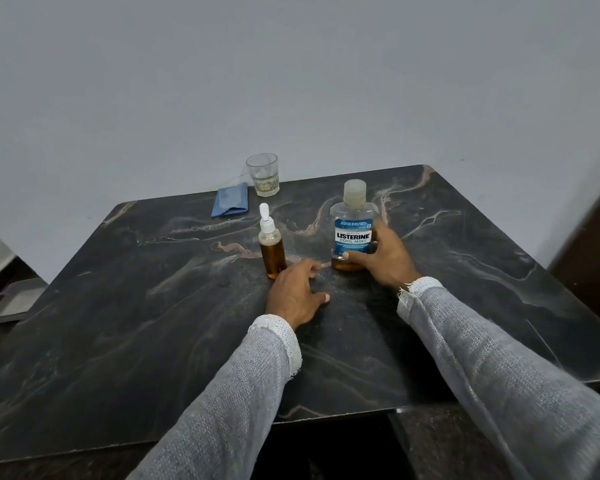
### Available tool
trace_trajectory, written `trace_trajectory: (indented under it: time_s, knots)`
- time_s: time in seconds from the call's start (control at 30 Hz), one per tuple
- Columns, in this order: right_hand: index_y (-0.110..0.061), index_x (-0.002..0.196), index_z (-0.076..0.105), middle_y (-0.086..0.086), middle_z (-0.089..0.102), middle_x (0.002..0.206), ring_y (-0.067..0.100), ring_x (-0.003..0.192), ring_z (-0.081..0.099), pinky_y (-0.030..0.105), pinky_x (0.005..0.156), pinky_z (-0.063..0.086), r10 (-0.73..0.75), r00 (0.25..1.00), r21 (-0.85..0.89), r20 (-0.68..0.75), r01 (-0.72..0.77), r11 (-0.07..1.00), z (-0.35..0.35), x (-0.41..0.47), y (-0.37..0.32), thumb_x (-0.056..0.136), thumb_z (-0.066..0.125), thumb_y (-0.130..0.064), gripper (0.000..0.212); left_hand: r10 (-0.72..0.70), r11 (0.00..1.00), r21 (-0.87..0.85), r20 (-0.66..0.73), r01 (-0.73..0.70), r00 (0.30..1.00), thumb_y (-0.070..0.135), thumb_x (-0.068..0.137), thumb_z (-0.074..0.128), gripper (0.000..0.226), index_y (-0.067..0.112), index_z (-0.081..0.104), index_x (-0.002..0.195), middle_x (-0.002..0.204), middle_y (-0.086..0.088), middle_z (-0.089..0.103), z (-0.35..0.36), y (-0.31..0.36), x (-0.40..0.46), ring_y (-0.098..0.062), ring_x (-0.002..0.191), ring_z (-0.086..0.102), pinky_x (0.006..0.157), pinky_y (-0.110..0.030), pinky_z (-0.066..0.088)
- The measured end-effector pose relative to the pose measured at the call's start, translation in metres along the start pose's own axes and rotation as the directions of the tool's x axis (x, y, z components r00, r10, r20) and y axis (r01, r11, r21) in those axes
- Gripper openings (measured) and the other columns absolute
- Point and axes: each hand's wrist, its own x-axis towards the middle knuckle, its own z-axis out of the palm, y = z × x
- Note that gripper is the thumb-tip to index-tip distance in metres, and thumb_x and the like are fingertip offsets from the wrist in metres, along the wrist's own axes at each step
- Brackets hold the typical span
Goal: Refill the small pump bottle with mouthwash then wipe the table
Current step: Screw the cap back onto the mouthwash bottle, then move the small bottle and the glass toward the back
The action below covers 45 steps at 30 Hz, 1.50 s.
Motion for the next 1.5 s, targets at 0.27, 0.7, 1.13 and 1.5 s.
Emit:
trace_trajectory:
  time_s: [0.27,0.7,1.13,1.5]
  knots:
    - [-0.016,0.113,0.048,0.003,0.064,0.117,0.016,0.102,0.063,0.032,0.086,0.053,0.051,0.965,0.000,-0.257,-0.053,0.999,-0.038,0.000,0.029,0.068,0.086,-0.022,0.059,-0.020,0.969,0.245,0.157,-0.020,0.987,0.023,0.080,0.078,0.067,0.021,0.044,0.138,0.138,-0.007,0.050,-0.001,0.029,0.024,-0.027,0.127,0.049,0.106,-0.048,0.043]
    - [-0.018,0.103,0.041,0.008,0.057,0.116,0.018,0.096,0.057,0.032,0.082,0.050,0.063,0.857,-0.144,-0.512,-0.157,0.977,-0.097,0.030,0.063,0.072,0.083,-0.025,0.053,-0.111,0.927,0.375,0.344,-0.028,0.932,0.028,0.078,0.079,0.088,0.020,0.028,0.149,0.151,-0.012,0.032,-0.005,0.043,0.050,-0.035,0.138,0.037,0.111,-0.050,0.036]
    - [-0.013,0.127,0.037,0.011,0.043,0.131,0.026,0.118,0.049,0.035,0.101,0.044,0.154,0.869,-0.136,-0.470,-0.244,0.960,-0.092,0.017,0.058,0.067,0.087,-0.024,0.079,-0.076,0.934,0.354,0.311,-0.042,0.947,0.029,0.081,0.076,0.082,0.019,0.031,0.148,0.147,-0.011,0.036,-0.002,0.036,0.046,-0.032,0.137,0.038,0.112,-0.048,0.036]
    - [-0.020,0.108,0.037,0.009,0.049,0.116,0.023,0.101,0.054,0.033,0.086,0.050,0.185,0.919,-0.136,-0.347,-0.245,0.960,-0.058,-0.043,0.026,0.076,0.080,-0.023,0.053,0.086,0.995,0.066,-0.161,-0.076,0.983,0.028,0.087,0.071,0.034,0.023,0.059,0.119,0.118,0.005,0.061,0.013,0.001,-0.016,-0.013,0.112,0.057,0.097,-0.039,0.050]
